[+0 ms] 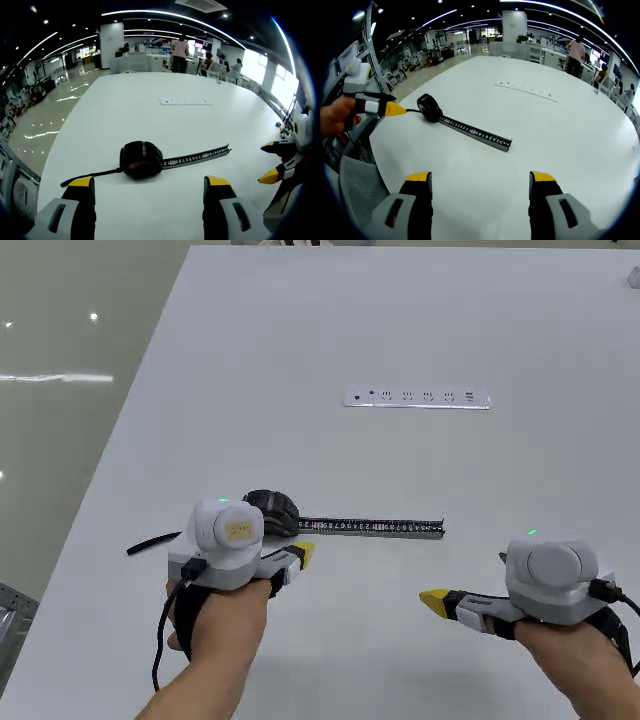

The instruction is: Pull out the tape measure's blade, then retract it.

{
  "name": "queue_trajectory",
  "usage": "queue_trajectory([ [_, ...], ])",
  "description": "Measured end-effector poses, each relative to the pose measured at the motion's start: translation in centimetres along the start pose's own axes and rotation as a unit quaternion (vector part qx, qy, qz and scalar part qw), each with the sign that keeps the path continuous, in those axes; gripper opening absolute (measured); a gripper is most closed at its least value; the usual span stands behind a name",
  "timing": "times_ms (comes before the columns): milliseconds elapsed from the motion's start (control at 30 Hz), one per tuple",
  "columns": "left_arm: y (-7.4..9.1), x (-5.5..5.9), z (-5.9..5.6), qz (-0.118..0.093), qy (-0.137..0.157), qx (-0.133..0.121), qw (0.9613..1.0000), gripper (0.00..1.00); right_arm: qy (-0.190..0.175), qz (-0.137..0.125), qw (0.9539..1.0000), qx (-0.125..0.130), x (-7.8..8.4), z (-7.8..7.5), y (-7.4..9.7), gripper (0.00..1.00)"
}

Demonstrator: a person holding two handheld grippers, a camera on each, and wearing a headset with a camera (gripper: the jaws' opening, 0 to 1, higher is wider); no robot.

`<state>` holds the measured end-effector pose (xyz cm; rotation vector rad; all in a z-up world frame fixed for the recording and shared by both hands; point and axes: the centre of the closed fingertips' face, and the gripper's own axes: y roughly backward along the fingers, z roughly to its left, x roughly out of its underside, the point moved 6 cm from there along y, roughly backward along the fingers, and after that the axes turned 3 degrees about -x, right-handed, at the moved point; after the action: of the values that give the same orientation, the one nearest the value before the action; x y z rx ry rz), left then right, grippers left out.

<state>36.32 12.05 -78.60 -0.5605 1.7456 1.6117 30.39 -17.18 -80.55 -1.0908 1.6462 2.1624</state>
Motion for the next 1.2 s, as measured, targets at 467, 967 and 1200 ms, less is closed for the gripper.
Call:
queue_trajectory([
  [467, -1.6, -0.1, -0.2, 0.007, 0.007, -0.004, 0.9999, 0.85, 0.015, 0.011, 0.9998, -0.007, -0.1, -0.8, -1.3, 0.79],
  [967, -3.1, 0.1, 0.0, 0.016, 0.014, -0.013, 0.9997, 0.84, 0.038, 0.017, 0.9989, -0.022, 0.0, -1.4, -2.6, 0.74],
  [1200, -4.1, 0.1, 0.1, 0.019, 0.021, -0.016, 0.9995, 0.84, 0.058, 0.030, 0.9975, -0.029, -0.2, -2.1, -3.5, 0.74],
])
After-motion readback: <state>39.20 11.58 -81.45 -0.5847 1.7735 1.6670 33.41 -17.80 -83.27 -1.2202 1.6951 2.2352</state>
